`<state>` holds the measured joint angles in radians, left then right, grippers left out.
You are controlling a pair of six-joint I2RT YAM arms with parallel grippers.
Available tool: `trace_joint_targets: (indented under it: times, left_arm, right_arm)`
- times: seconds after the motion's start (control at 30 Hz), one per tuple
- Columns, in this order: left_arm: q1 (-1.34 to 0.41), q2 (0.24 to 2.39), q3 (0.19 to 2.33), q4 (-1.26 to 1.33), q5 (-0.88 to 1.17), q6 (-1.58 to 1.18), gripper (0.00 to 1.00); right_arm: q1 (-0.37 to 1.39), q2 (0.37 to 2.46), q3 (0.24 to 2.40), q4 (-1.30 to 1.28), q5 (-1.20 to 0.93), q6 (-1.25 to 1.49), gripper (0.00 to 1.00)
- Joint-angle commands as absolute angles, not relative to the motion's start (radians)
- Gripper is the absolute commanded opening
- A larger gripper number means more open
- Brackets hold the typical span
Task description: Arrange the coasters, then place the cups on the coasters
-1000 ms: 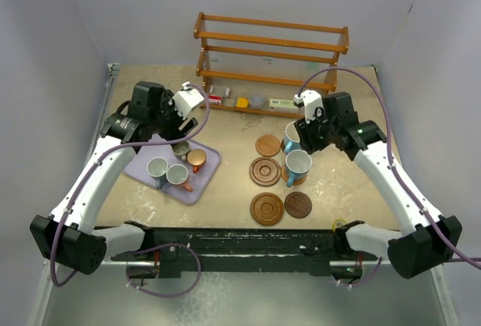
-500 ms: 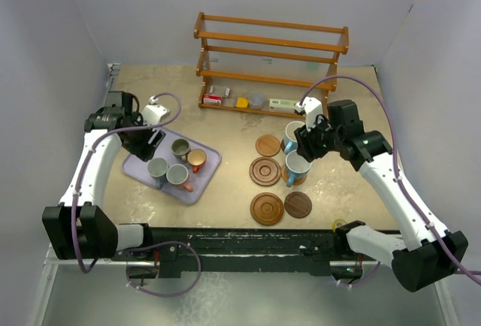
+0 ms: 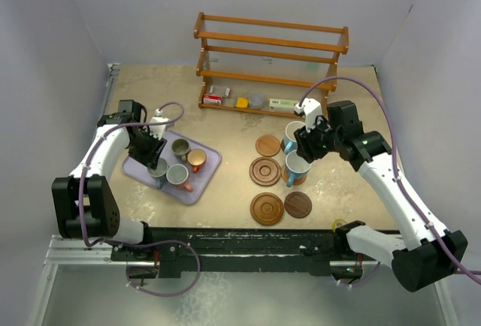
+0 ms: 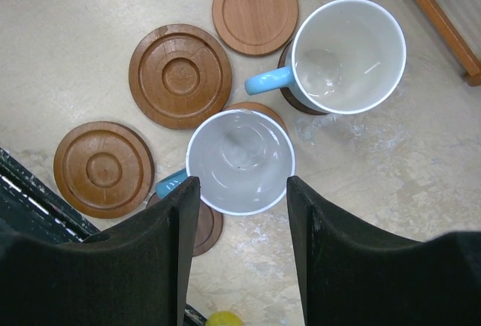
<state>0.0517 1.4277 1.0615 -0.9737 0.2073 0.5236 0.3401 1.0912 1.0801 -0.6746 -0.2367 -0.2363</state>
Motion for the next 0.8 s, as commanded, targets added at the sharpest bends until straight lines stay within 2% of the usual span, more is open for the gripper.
trace_joint_targets:
  times: [0.0, 0.3, 0.47, 0.77]
  left_arm:
    - [0.053, 1.436, 1.047, -0.922, 0.250, 0.479, 0.37]
    - [0.051, 1.447, 1.020, -0.888, 0.254, 0.465, 0.21]
    - [0.051, 1.443, 1.021, -0.895, 0.254, 0.496, 0.06]
    - [0.051, 1.400, 1.104, -0.966, 0.153, 0.562, 0.03]
  right_arm:
    - [0.336, 1.078, 1.077, -0.654, -0.269, -0.251, 0.52]
    - [0.336, 1.086, 1.076, -0.654, -0.264, -0.253, 0.52]
    - [0.336, 1.088, 1.074, -0.655, -0.256, -0.253, 0.52]
    - [0.334, 1.082, 1.074, -0.655, -0.252, -0.251, 0.52]
